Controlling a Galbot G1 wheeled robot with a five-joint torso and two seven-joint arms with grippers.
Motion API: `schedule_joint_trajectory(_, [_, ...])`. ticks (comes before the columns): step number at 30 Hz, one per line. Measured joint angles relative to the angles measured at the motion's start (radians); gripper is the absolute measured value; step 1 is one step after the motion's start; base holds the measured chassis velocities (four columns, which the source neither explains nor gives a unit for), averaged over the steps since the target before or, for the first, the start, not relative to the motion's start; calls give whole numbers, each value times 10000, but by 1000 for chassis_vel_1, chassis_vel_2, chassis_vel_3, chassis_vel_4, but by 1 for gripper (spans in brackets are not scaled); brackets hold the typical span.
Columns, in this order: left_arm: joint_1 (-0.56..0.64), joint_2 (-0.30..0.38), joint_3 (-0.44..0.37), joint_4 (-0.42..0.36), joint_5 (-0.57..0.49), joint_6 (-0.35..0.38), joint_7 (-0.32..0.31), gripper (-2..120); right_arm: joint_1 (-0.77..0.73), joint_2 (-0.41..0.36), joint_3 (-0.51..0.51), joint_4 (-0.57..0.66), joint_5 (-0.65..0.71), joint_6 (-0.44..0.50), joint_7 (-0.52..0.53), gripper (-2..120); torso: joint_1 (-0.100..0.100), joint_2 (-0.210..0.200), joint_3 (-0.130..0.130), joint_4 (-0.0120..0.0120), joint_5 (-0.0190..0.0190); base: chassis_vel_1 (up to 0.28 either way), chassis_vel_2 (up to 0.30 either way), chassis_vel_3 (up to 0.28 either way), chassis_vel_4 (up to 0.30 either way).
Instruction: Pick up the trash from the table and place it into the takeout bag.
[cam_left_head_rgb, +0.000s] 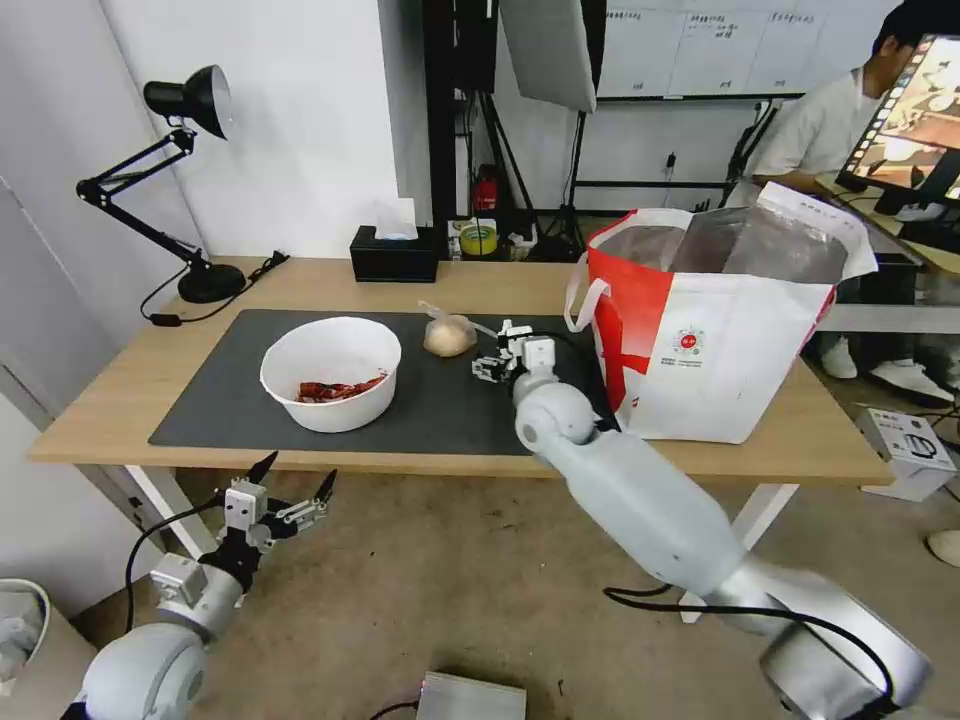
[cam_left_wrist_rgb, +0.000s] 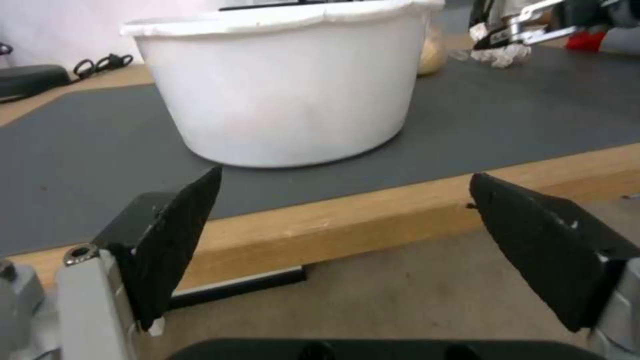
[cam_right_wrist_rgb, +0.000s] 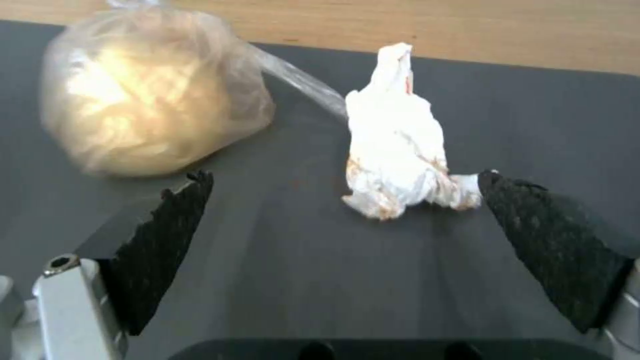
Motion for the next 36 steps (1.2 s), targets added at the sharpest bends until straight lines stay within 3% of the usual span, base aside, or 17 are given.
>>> schedule_joint_trajectory(17, [189, -32, -127, -140, 10, -55, 6, 100, 779, 983, 433, -1952, -239, 125, 108, 100, -1, 0, -1, 0, 1, 0, 0, 0, 0])
schedule_joint_trajectory(33, [101, -18, -38, -134, 0, -85, 2, 100, 1109, 1490, 817, -2980, -214, 115, -120, 100, -1, 0, -1, 0, 1, 0, 0, 0, 0])
schedule_joint_trajectory(36, [125, -54, -15, -236, -126, -88, -57, 100, 1041, 1625, 901, -3048, -165, 104, -121, 91, -1, 0, -1, 0, 1, 0, 0, 0, 0])
